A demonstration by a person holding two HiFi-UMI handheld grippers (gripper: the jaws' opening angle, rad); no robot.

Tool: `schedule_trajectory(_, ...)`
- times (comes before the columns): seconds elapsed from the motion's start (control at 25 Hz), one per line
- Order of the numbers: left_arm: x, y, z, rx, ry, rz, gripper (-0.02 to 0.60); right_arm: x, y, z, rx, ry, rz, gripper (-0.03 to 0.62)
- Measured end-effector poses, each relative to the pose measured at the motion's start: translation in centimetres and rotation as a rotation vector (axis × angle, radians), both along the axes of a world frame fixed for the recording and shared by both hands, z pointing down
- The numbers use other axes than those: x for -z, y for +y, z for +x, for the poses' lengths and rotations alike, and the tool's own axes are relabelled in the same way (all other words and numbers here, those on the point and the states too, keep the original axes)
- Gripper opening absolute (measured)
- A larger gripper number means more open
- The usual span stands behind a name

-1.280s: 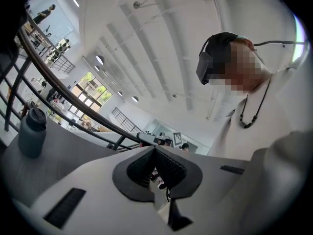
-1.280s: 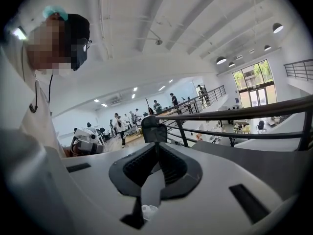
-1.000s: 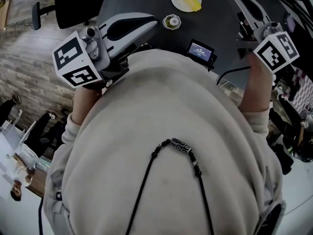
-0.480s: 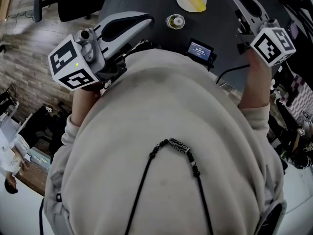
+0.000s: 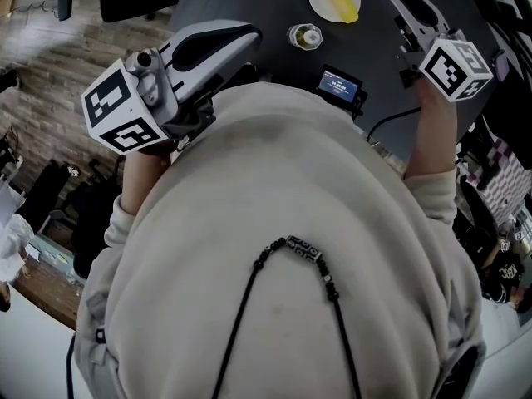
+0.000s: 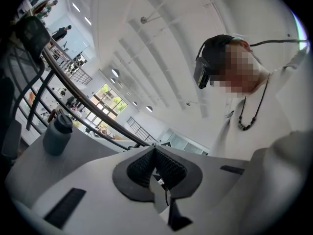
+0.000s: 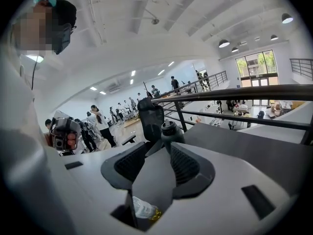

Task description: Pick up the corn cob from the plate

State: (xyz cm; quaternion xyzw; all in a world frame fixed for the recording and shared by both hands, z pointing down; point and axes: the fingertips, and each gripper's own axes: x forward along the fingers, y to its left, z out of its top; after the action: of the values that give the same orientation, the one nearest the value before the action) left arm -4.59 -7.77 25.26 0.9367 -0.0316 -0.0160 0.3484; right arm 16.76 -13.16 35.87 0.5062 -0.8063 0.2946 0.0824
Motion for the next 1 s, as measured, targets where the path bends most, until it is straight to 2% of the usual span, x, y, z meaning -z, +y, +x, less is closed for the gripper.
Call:
schedule_trajectory(0.2,0.4,0.1,-1.1,0.033,-0.012,-0.006,0.002,-1.7,-0.8,-0.4,0.014,0.006,-0.042,0.168)
schedule_trajectory(0.4,-1.7,0.4,-1.5,0.057,-0.063,-0.009,0.002,-4.2,-1.6,-0.3,0.019,-0.006,-0.080,0.172)
schedule_trajectory(0.76,-1.4,0.6,-3.2,0.116,-0.050,-0.044,0.002,-7.6,-2.5,-0.8,0.047,0.015,-0.151,0.204)
schedule_trajectory(0.88,-0.9,0.2,-4.0,0.147,-0.031,-0.059,0.002,-9.5,-2.8,-1.0,0.053,0.011,-0.187,0.213)
schedule_trajectory(1.0,-1.5,-0.2,-4.5,0.173,-0.045,-0.063,0.002,-12.0,-3.3,-0.8,0.055,0.026,-0.226,0.220)
